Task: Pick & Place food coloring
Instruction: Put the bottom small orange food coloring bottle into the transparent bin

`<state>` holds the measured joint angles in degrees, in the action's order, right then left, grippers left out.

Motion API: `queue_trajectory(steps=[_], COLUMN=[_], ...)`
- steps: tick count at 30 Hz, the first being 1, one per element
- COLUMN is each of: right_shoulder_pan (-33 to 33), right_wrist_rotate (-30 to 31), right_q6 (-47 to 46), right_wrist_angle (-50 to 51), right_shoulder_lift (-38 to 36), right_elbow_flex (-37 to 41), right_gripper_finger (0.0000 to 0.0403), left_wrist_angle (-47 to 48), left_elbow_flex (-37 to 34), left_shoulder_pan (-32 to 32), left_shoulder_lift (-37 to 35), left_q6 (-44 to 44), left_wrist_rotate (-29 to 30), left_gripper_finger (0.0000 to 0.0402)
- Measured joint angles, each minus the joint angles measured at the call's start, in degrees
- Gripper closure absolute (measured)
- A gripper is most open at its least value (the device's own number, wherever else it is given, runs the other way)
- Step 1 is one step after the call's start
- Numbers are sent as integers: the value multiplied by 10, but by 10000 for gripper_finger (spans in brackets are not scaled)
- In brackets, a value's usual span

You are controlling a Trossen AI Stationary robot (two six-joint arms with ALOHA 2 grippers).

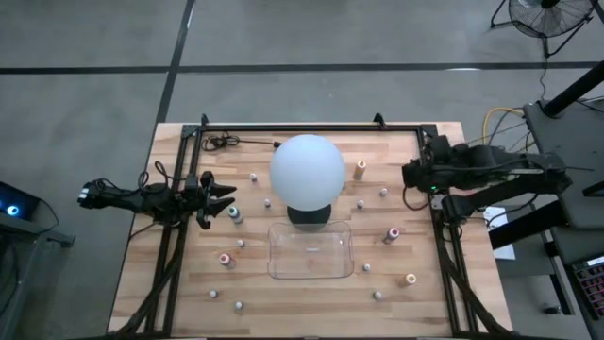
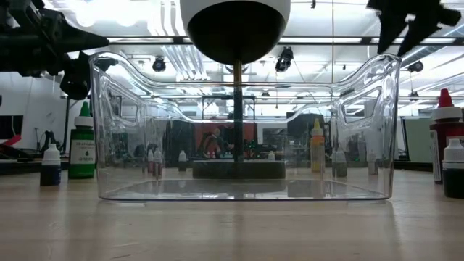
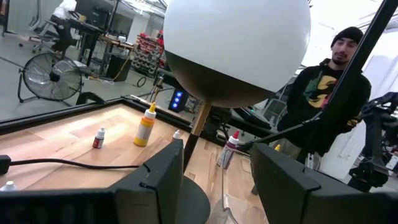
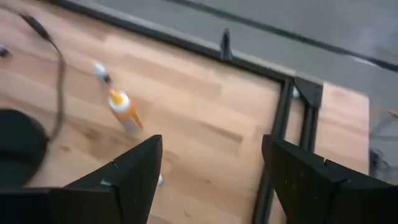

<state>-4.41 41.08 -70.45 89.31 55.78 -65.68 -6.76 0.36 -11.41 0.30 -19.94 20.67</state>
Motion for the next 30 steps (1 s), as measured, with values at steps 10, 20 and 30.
queue_trajectory(steps=[10,20,30], right_shoulder_pan=[74,152,167], right_wrist_rotate=[-136,-214,-268], right_q6=[90,194,241], right_wrist_angle=[-151,-270,-337], right_shoulder_lift=[47,56,99], right_elbow_flex=[120,181,213], right_gripper_finger=[159,161,163], left_wrist_angle=[0,0,0], left_elbow_flex=[0,0,0], left_shoulder_pan=[0,0,0], left_shoulder_lift=[0,0,0], left_q6=[0,0,0], left_wrist_rotate=[0,0,0], left_gripper_finger=[241,241,241])
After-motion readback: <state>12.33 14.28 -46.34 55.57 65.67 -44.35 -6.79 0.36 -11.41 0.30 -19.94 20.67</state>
